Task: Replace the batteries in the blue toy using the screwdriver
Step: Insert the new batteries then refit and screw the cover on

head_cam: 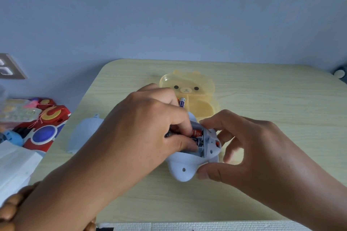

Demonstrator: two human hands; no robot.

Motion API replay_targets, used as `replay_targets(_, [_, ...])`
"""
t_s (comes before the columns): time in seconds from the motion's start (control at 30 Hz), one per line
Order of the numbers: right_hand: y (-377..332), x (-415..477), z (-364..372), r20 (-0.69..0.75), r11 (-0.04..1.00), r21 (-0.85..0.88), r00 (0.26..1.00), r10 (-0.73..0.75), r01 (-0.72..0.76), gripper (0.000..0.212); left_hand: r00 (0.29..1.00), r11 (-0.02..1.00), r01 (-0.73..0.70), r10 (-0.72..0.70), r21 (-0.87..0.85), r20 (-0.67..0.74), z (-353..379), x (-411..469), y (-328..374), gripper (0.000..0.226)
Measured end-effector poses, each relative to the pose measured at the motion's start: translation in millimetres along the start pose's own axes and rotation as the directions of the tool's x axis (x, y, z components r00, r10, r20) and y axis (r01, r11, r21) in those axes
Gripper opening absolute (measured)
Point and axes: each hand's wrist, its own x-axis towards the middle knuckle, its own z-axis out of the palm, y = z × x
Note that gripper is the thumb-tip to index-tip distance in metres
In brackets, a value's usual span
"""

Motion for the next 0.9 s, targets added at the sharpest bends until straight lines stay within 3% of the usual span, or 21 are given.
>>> replay_targets(0.2, [-1,-1,-1,-0.006,1.000,-0.010,1.000,0.005,-0.005,0.061,0.998,0.995,0.067,-0.066,-0.077,0.020,-2,0,-2,0.023])
replay_targets(0.37, [-1,-1,-2,0.000,1.000,-0.011,1.000,0.005,-0.005,0.060,0.975,0.963,0.217,-0.220,-0.161,-0.004,-18,-8,-6,0.031])
replay_targets(0.47, [-1,-1,-2,-0.002,1.000,-0.005,1.000,0.008,-0.008,0.060,0.921,0.897,0.389,-0.377,-0.212,0.094,-18,-10,-5,0.033])
replay_targets(0.57, [-3,-1,-2,0.005,1.000,-0.007,1.000,-0.001,0.001,0.059,0.878,0.844,0.477,-0.444,-0.245,0.179,-14,-9,-6,0.031])
replay_targets(0.9, [-7,0,-4,0.008,0.999,-0.043,1.000,-0.015,0.015,0.061,0.851,0.777,0.522,-0.447,-0.352,0.275,-14,-5,-14,0.028])
